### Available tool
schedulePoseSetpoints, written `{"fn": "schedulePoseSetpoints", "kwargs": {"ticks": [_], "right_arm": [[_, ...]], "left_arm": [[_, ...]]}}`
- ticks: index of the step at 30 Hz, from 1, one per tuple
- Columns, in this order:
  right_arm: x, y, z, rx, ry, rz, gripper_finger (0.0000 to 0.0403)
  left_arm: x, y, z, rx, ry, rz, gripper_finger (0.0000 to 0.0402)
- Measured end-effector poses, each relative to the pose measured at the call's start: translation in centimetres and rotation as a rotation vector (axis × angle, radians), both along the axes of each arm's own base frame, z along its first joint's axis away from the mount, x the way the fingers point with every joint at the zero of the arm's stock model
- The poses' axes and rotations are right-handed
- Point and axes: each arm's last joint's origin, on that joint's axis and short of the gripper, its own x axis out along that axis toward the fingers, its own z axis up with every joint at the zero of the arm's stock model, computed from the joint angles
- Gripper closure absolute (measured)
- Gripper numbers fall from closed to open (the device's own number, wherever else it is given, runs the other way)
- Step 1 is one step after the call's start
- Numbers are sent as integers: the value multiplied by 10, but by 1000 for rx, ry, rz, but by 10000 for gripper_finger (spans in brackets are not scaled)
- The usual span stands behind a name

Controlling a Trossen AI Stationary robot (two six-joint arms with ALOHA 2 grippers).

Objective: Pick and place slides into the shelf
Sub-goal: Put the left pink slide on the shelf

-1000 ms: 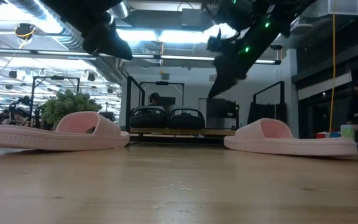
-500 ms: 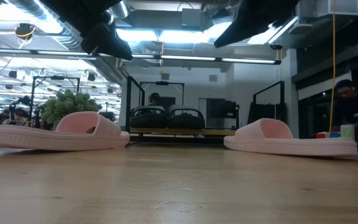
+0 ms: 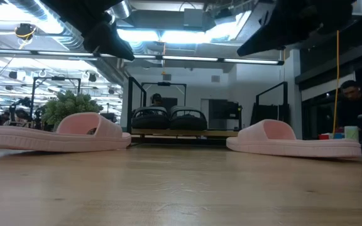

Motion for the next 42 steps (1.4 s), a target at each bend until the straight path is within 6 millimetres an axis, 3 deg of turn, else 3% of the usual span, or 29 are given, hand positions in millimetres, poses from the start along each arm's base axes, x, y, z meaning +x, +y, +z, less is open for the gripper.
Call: {"fn": "schedulePoseSetpoints", "kwargs": {"ticks": [5,8,12,29,42], "right_arm": [[-3,5,-7,-3,-45,36,399],[-4,7,-7,-7,-59,49,398],[-4,8,-7,-19,-56,59,395],[-4,8,-7,-39,-52,69,396],[-1,1,-6,-36,-60,43,385]], "left_arm": [[1,-2,-2,-95,-4,-89,247],[1,-8,-5,-151,45,-210,247],[-5,-15,-12,-152,143,-239,247],[-37,-35,-36,-296,397,-128,247],[-24,-38,-71,-255,606,-54,247]]}}
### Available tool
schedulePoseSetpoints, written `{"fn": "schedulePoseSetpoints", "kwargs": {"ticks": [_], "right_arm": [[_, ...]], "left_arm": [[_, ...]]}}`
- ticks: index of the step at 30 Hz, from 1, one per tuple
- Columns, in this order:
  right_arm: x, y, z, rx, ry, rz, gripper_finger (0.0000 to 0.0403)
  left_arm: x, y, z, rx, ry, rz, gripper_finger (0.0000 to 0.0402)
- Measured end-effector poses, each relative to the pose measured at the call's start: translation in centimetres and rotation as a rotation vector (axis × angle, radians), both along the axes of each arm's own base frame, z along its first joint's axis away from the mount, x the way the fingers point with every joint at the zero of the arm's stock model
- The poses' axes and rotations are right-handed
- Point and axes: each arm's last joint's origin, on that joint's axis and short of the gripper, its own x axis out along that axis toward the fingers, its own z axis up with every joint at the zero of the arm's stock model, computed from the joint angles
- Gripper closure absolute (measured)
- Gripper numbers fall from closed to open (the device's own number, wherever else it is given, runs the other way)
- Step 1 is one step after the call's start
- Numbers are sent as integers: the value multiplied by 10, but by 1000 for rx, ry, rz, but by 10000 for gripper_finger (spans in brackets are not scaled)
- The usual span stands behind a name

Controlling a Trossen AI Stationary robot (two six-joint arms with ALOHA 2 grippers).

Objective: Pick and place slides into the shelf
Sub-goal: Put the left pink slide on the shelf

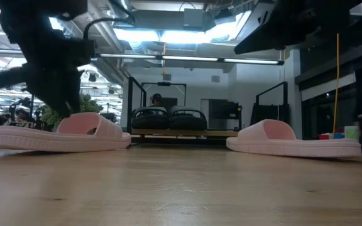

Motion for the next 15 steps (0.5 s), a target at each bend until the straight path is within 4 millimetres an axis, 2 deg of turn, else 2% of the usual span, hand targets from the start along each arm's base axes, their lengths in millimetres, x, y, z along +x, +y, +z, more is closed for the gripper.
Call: {"fn": "schedulePoseSetpoints", "kwargs": {"ticks": [8,15], "right_arm": [[1,-4,0,20,-4,-25,384],[1,-4,0,19,-4,-25,384]], "left_arm": [[8,1,-18,182,56,21,247],[12,4,-29,166,111,37,258]]}}
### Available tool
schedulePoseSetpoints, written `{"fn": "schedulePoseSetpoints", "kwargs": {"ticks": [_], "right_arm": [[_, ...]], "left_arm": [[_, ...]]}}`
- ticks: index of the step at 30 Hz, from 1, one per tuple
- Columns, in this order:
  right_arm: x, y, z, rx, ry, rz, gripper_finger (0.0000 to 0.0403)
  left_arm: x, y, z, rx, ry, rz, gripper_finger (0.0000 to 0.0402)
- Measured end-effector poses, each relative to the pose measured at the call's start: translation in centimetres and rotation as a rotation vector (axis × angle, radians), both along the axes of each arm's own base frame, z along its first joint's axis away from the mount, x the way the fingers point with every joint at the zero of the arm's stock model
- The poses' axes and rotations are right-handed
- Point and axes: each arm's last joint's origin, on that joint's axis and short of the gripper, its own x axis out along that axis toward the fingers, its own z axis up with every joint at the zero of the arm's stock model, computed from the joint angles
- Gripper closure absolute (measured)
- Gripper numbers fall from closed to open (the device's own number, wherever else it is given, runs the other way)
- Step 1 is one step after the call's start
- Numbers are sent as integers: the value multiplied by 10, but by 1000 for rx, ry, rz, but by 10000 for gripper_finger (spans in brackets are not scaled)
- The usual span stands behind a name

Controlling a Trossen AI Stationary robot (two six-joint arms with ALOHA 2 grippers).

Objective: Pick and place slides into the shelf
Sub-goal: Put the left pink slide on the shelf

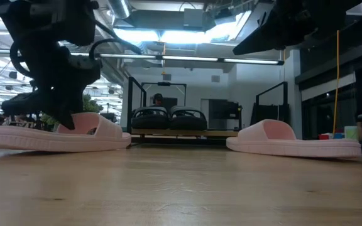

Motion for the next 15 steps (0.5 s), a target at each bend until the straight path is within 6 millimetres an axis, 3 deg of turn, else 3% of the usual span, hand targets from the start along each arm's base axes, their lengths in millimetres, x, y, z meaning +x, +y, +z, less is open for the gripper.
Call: {"fn": "schedulePoseSetpoints", "kwargs": {"ticks": [3,8,15], "right_arm": [[0,0,0,0,0,0,384],[0,0,0,-1,0,0,384],[0,-1,0,-1,-2,-1,384]], "left_arm": [[2,1,-3,6,7,6,292],[2,1,-3,8,-5,11,383],[5,-1,5,0,-110,21,395]]}}
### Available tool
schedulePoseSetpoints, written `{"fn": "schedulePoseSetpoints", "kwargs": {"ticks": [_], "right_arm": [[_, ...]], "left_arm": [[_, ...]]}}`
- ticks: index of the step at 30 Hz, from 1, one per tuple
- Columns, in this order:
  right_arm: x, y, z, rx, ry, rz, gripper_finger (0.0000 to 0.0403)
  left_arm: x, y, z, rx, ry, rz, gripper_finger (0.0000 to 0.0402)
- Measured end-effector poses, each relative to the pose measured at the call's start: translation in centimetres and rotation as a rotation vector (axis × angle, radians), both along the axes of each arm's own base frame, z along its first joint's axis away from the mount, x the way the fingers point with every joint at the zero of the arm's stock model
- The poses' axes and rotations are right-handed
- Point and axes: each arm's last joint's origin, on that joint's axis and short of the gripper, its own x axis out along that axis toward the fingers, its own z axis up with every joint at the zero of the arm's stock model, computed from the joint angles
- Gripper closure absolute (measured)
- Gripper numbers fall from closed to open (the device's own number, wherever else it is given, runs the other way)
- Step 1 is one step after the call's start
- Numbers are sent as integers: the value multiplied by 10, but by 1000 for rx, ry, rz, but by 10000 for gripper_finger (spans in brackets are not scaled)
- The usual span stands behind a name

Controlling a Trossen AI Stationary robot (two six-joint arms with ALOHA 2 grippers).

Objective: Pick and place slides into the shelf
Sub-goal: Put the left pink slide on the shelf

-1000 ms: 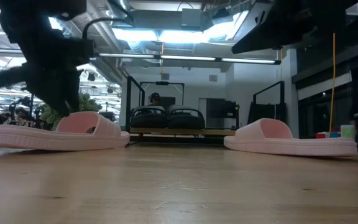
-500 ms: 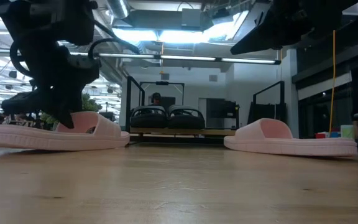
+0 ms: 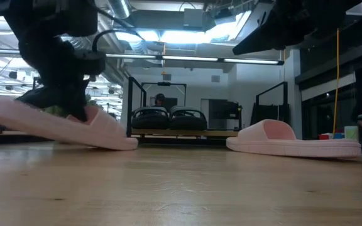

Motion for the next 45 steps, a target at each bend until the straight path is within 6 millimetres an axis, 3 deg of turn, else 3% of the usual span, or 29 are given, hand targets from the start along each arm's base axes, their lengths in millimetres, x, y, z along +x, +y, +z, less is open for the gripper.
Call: {"fn": "schedulePoseSetpoints", "kwargs": {"ticks": [5,16,23,32,37,45], "right_arm": [[5,-7,4,0,-38,-22,384],[14,-13,22,-91,-198,-19,382],[19,-13,41,-162,-288,-47,341],[26,-12,60,-205,-318,-46,268],[31,-20,62,-210,-318,-81,264],[60,-35,56,-331,-243,-134,264]], "left_arm": [[9,-2,11,38,-78,9,397],[34,-10,57,238,-301,48,399],[50,-9,81,324,-483,123,399],[70,7,93,353,-592,163,399],[77,18,100,336,-689,225,399],[94,30,94,343,-695,215,399]]}}
